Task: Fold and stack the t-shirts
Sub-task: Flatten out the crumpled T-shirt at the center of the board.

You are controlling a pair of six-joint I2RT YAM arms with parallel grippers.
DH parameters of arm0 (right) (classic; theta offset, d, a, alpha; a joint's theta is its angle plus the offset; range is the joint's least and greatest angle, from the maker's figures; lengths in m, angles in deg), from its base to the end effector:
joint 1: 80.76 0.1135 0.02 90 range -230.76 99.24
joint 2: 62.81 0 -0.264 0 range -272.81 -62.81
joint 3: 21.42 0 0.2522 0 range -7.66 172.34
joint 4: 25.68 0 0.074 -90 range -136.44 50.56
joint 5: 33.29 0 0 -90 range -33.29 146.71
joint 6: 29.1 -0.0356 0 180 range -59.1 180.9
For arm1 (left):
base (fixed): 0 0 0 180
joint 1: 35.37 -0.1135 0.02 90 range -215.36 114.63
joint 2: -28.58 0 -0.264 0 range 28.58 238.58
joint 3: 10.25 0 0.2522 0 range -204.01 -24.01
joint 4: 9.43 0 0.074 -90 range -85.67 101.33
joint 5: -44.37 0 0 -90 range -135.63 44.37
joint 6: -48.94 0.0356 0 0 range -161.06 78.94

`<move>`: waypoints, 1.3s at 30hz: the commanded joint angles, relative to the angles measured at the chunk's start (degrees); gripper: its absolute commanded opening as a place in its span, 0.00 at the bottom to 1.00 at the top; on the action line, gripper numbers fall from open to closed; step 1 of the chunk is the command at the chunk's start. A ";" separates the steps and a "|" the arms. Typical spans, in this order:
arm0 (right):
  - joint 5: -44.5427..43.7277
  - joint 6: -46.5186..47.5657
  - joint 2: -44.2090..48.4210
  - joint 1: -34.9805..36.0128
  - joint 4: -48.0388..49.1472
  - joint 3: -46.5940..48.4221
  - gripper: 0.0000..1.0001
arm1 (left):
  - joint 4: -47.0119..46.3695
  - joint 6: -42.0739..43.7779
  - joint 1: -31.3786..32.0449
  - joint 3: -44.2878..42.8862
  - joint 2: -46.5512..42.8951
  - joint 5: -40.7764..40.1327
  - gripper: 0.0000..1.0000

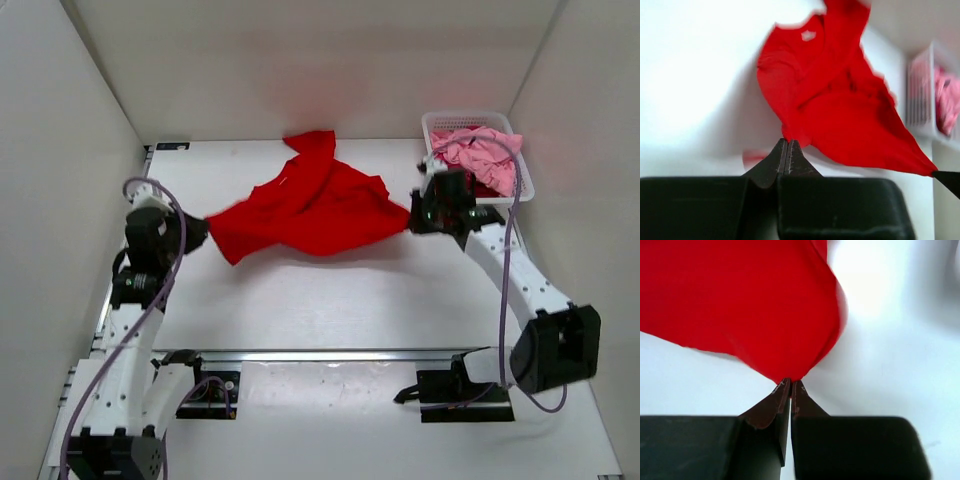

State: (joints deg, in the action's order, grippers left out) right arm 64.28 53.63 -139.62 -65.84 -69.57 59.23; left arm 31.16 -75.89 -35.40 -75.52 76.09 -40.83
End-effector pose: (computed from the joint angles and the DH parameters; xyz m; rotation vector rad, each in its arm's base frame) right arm 0.2839 0.0805 0.3171 -0.2228 2.2764 0.3533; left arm 0.1828 -0.0029 0.3426 -0.5455 1.9231 -0.4767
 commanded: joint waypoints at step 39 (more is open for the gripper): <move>-1.41 -0.29 -29.65 -0.60 -13.17 70.90 0.01 | 14.92 1.61 0.12 -59.64 38.96 0.74 0.00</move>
State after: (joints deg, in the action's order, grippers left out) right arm 60.65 54.09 -164.82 -65.95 -83.34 112.67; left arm 49.96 -70.27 -34.09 -128.65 114.82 -46.36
